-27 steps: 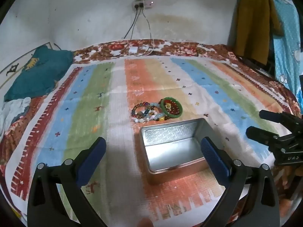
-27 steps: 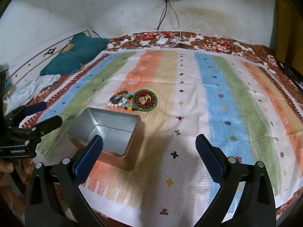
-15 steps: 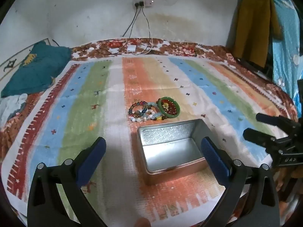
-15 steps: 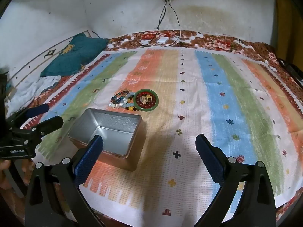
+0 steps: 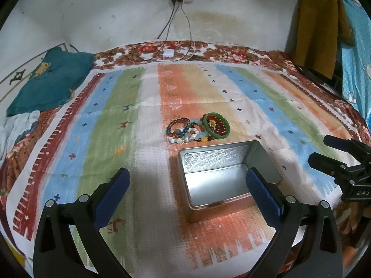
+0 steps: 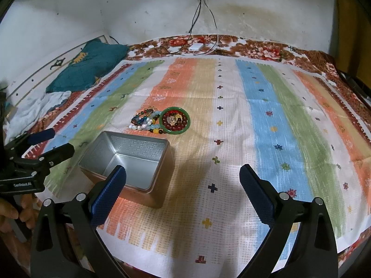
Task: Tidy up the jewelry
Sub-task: 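Move both grippers past the silver tin toward the bracelet pile, then close the right gripper on the green jade bangle while the left grips the multicolour bead bracelet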
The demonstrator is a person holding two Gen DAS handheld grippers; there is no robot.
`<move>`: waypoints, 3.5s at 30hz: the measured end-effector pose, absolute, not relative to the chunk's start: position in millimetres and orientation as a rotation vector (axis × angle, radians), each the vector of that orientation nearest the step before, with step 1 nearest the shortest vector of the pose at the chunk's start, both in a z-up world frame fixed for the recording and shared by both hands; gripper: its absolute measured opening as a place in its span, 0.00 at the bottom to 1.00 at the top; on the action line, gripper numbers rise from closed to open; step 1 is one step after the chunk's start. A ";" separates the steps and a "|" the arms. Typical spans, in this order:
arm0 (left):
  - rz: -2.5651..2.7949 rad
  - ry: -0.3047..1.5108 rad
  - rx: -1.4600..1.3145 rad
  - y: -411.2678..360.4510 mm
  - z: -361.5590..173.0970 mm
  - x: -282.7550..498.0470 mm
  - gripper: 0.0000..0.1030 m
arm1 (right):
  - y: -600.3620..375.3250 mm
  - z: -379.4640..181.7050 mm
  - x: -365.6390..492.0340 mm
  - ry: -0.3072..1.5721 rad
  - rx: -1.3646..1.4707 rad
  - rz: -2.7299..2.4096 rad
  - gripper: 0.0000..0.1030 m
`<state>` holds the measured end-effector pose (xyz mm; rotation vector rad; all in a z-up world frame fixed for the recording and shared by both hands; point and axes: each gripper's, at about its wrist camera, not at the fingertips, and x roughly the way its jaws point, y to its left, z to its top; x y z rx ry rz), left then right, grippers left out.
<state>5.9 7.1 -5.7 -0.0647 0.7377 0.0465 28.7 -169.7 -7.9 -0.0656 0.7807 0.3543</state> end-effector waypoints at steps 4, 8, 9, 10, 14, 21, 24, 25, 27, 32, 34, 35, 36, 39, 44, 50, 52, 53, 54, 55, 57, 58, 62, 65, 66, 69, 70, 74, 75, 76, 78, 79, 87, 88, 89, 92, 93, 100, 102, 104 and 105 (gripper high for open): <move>0.059 0.740 -0.071 8.1 -8.1 6.1 0.95 | -167.8 -7.7 29.8 0.784 -0.076 0.363 0.96; 0.074 0.743 -0.068 10.8 -8.2 7.6 0.95 | -166.9 -7.4 28.7 0.786 -0.080 0.361 0.96; 0.075 0.748 -0.076 11.9 -8.8 8.2 0.95 | -167.1 -7.8 29.1 0.789 -0.078 0.364 0.96; 0.073 0.754 -0.082 12.6 -9.5 8.9 0.95 | -166.9 -8.2 29.1 0.792 -0.075 0.367 0.96; 0.071 0.759 -0.095 16.1 -10.1 8.0 0.95 | -164.5 -8.2 28.0 0.790 -0.084 0.369 0.96; 0.076 0.750 -0.083 14.8 -8.6 8.4 0.95 | -163.6 -9.3 29.0 0.794 -0.084 0.370 0.96; 0.073 0.753 -0.080 14.4 -9.3 10.2 0.95 | -163.7 -9.4 30.0 0.794 -0.079 0.368 0.96; 0.072 0.755 -0.080 14.3 -9.5 10.7 0.95 | -163.3 -9.3 30.7 0.795 -0.077 0.368 0.96; 0.066 0.758 -0.081 14.1 -9.9 11.8 0.95 | -162.6 -9.0 31.9 0.796 -0.077 0.369 0.96; 0.064 0.764 -0.083 11.6 -12.0 16.5 0.95 | -160.0 -8.7 35.2 0.801 -0.072 0.368 0.96; 0.066 0.766 -0.086 12.2 -12.6 18.8 0.95 | -158.5 -8.0 38.6 0.804 -0.071 0.367 0.96; 0.067 0.766 -0.088 12.7 -13.2 18.8 0.95 | -157.6 -7.8 40.2 0.805 -0.071 0.366 0.96; 0.068 0.767 -0.092 13.4 -13.4 20.0 0.95 | -156.7 -7.7 41.6 0.806 -0.070 0.366 0.96; 0.070 0.776 -0.103 15.9 -15.2 21.9 0.95 | -156.7 -6.8 45.8 0.808 -0.063 0.367 0.96; 0.065 0.788 -0.101 17.2 -17.9 27.0 0.95 | -155.3 -6.4 53.4 0.821 -0.057 0.368 0.96; 0.073 0.782 -0.096 25.4 -16.0 37.2 0.95 | -157.3 -2.3 63.5 0.816 -0.067 0.361 0.96; 0.083 0.789 -0.094 30.1 -16.9 42.8 0.95 | -159.1 -2.0 68.5 0.823 -0.058 0.360 0.96; 0.090 0.793 -0.094 33.4 -17.6 45.9 0.95 | -159.6 -2.5 71.5 0.829 -0.055 0.360 0.96; 0.094 0.796 -0.097 36.2 -18.0 48.1 0.95 | -159.9 -3.2 74.5 0.835 -0.052 0.358 0.96; 0.096 0.801 -0.103 39.6 -18.6 51.0 0.95 | -160.0 -3.9 77.9 0.840 -0.050 0.355 0.96; 0.101 0.810 -0.118 45.4 -20.1 56.6 0.95 | -160.2 -5.5 83.6 0.848 -0.046 0.354 0.96; 0.106 0.814 -0.123 48.3 -21.4 59.8 0.95 | -159.3 -6.4 86.9 0.855 -0.047 0.356 0.96; 0.114 0.829 -0.131 53.9 -25.3 68.9 0.95 | -156.6 -9.2 96.1 0.864 -0.064 0.360 0.96; 0.110 0.833 -0.135 56.7 -26.2 73.5 0.95 | -155.3 -11.5 102.5 0.878 -0.064 0.366 0.96; 0.110 0.834 -0.136 57.6 -26.9 75.0 0.95 | -154.7 -12.0 104.8 0.882 -0.065 0.368 0.96; 0.111 0.847 -0.144 60.7 -30.4 81.4 0.95 | -151.4 -13.3 111.6 0.890 -0.070 0.375 0.96; 0.112 0.851 -0.145 61.0 -31.6 82.7 0.95 | -150.3 -14.1 114.3 0.892 -0.071 0.377 0.96; 0.110 0.863 -0.140 63.8 -36.9 92.0 0.95 | -147.4 -17.7 122.8 0.904 -0.078 0.387 0.96; 0.109 0.865 -0.140 64.5 -38.0 94.1 0.95 | -146.8 -18.6 124.7 0.906 -0.079 0.390 0.96; 0.108 0.866 -0.142 65.7 -39.0 96.1 0.95 | -146.2 -19.5 126.9 0.907 -0.080 0.392 0.96; 0.110 0.868 -0.148 68.8 -40.8 99.7 0.95 | -145.0 -21.2 131.3 0.911 -0.087 0.393 0.96; 0.112 0.871 -0.154 71.7 -42.6 102.9 0.95 | -144.0 -22.3 134.1 0.912 -0.092 0.394 0.96; 0.109 0.877 -0.173 79.8 -50.7 117.2 0.95 | -137.8 -27.4 151.9 0.904 -0.118 0.415 0.96; 0.108 0.878 -0.171 79.6 -51.8 119.0 0.95 | -136.7 -28.5 154.2 0.902 -0.122 0.419 0.96; 0.106 0.879 -0.168 79.9 -53.3 120.7 0.95 | -135.6 -29.2 155.8 0.902 -0.125 0.422 0.96; 0.108 0.885 -0.163 82.4 -57.8 127.0 0.95 | -133.0 -32.9 162.3 0.904 -0.137 0.426 0.96; 0.107 0.888 -0.165 83.5 -59.9 129.8 0.94 | -132.2 -34.1 164.2 0.906 -0.141 0.426 0.96; 0.096 0.897 -0.177 90.2 -68.1 144.6 0.94 | -131.9 -41.2 178.7 0.906 -0.141 0.423 0.96; 0.090 0.903 -0.172 90.4 -71.3 149.7 0.94 | -130.5 -44.1 182.3 0.904 -0.149 0.423 0.96; 0.087 0.910 -0.165 90.0 -74.9 154.7 0.94 | -129.9 -47.1 186.6 0.903 -0.149 0.423 0.96; 0.081 0.914 -0.164 89.7 -76.7 157.4 0.94 | -129.8 -48.4 188.9 0.902 -0.144 0.423 0.96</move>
